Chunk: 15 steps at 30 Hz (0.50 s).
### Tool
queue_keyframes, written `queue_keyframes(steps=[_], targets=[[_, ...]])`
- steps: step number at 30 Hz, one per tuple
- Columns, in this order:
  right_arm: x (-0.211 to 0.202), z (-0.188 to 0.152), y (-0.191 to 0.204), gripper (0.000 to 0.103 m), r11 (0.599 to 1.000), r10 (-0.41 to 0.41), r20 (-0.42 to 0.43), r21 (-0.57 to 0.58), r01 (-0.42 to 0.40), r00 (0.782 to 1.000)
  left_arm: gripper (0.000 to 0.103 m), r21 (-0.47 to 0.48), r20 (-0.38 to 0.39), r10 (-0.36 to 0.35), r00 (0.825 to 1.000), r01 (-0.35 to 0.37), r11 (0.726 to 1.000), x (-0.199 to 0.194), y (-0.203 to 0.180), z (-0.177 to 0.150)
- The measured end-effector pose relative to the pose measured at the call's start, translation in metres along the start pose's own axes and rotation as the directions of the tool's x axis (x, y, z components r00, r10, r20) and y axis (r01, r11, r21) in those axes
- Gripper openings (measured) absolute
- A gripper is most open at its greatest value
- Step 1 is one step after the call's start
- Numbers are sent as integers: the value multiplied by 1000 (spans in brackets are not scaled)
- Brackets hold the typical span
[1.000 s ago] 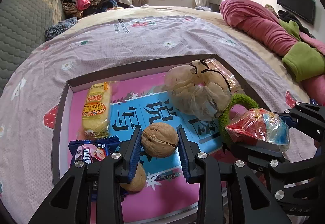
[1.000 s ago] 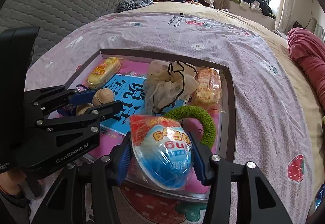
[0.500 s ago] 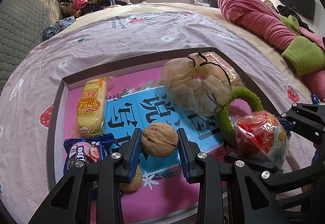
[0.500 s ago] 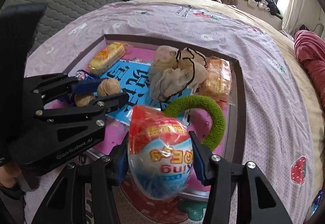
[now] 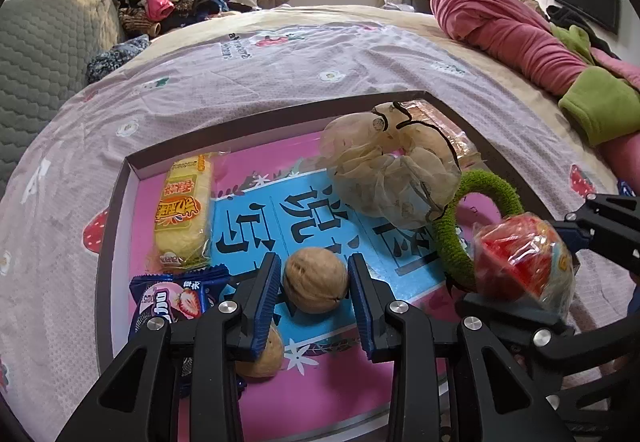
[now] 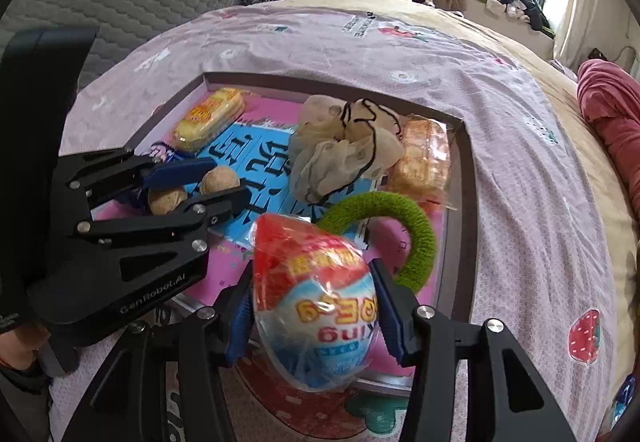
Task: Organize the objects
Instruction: 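Lower the walnut and egg toy into the tray and open both tools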
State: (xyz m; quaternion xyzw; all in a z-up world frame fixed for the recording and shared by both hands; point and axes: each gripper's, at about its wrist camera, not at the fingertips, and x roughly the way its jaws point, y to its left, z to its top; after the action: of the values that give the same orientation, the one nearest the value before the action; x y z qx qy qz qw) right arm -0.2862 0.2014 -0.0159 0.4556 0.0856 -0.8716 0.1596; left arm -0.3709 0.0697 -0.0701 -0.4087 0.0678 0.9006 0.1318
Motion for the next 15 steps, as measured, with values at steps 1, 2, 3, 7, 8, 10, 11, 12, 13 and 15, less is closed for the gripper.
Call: queue_keyframes(steps=[1,2,3,7,8,10,11,12,13,15], targets=[[-1,0,-1,53,1000,2,1,1,-2,1000,37,1,-1,3,1000,-3,1000,0,0,0],[-1,0,-1,53,1000,3,2,3,-3,1000,38,2,-1,5,1000,-5,1000,0,0,0],[-1,0,-1,53,1000,3,2,4,-3,1000,40,0,-2,4,1000,-4,1000,0,0,0],[-1,1,0,53,1000,5,4,4,-5,1000,50,-5,-7,10,1000,-10,1000,-1,2,0],[-1,1,0,53,1000,4,4,2,-4,1000,50,-6,-5,11,1000,-11,1000,-1,2,1],[0,1,2,53,1000,5,-1,-2,-5,1000,51,-12,3,12,1000,-12,1000,-4,4,2],[1,1,3,53,1000,4,-3,-6,-4,1000,52,-15,6,12,1000,-12,1000,-6,5,2],[2,0,4,53,1000,6,-7,-9,-6,1000,55,-18,11,9,1000,-9,1000,-8,6,3],[2,0,4,53,1000,8,-9,-11,-8,1000,57,-20,15,8,1000,-7,1000,-9,6,3],[3,0,5,53,1000,6,-10,-13,-6,1000,58,-20,18,11,1000,-10,1000,-11,7,4]])
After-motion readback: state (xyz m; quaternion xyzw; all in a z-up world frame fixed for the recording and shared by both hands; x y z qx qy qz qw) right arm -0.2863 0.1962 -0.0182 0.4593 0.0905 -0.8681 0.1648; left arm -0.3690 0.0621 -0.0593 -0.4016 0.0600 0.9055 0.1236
